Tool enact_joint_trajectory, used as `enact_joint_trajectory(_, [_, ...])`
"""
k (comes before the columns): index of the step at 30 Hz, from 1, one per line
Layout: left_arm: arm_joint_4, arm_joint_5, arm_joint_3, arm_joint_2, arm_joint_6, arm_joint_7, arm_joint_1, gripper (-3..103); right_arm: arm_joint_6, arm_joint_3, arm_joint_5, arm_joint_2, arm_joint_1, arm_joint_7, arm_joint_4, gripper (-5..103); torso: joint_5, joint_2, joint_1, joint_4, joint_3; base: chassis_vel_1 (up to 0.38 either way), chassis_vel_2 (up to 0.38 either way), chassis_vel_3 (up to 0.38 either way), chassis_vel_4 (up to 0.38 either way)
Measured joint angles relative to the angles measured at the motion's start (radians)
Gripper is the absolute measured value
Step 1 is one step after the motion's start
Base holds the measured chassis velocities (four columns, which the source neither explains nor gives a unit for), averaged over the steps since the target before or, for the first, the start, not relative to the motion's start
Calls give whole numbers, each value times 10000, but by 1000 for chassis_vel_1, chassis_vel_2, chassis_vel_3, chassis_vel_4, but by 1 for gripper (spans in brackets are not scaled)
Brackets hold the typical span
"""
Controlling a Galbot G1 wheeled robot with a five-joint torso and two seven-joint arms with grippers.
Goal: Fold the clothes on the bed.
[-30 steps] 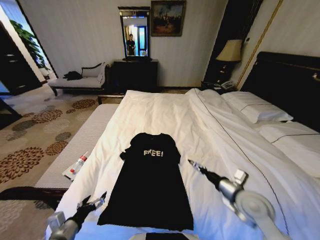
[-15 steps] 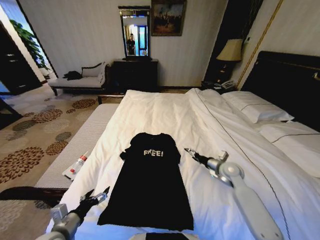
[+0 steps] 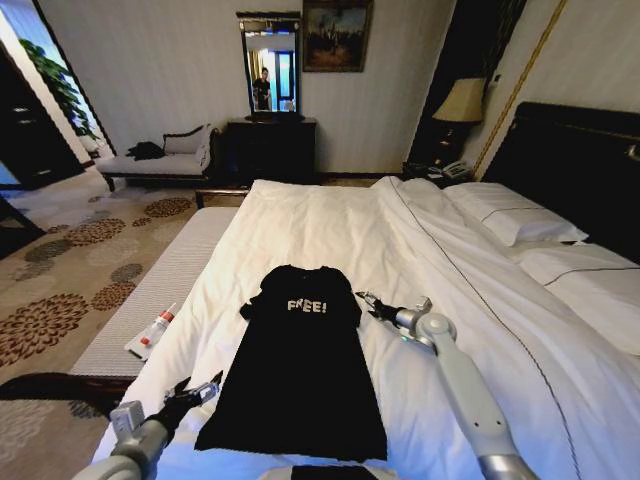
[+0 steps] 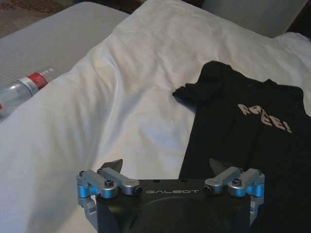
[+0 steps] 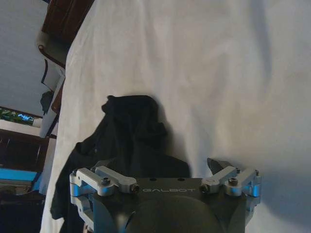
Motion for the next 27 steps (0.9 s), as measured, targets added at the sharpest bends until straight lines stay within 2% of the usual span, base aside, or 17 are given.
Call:
enact_joint_trajectory(4, [-97, -146, -158, 23, 39, -61, 81, 100, -33, 37, -57, 128, 55, -140, -216, 100, 0, 0, 0, 1, -1, 0, 0, 0, 0])
enact_joint_trajectory(5, [-122, -161, -177, 14, 42, -64, 86, 100, -53, 45, -56, 213, 88, -140, -238, 103, 1, 0, 0, 1, -1, 0, 0, 0, 0])
enact_joint_trajectory(10, [-204, -122, -214, -153, 43, -63, 163, 100, -145, 45, -23, 462, 200, -98, -261, 94, 0, 1, -1, 3, -1, 0, 0, 0, 0])
enact_joint_trajectory(12, [-211, -106, -250, -201, 43, -40, 206, 100, -158, 27, -43, 499, 221, -81, -301, 94, -1, 1, -2, 3, -1, 0, 0, 0, 0])
enact_joint_trajectory(16, [-225, -115, -458, -329, 28, 66, 329, 100, -172, 16, -132, 580, 255, -18, -424, 73, 1, 1, -3, 4, -1, 0, 0, 0, 0])
enact_joint_trajectory(19, [-218, -128, -491, -338, 15, 91, 321, 100, -173, 17, -152, 576, 256, -2, -432, 68, 1, 1, -3, 2, -1, 0, 0, 0, 0])
enact_joint_trajectory(22, [-207, -136, -464, -353, 5, 84, 231, 100, -174, 21, -186, 555, 257, 0, -433, 51, 1, 1, -3, 2, -1, 0, 0, 0, 0])
enact_joint_trajectory(25, [-208, -134, -425, -365, 2, 74, 201, 100, -173, 22, -266, 522, 256, 3, -433, 46, 0, 1, -3, 2, -1, 0, 0, 0, 0])
enact_joint_trajectory(27, [-208, -121, -417, -392, -9, 71, 196, 100, -147, 17, -358, 492, 255, -5, -430, 35, 1, 1, -2, 2, -1, 0, 0, 0, 0])
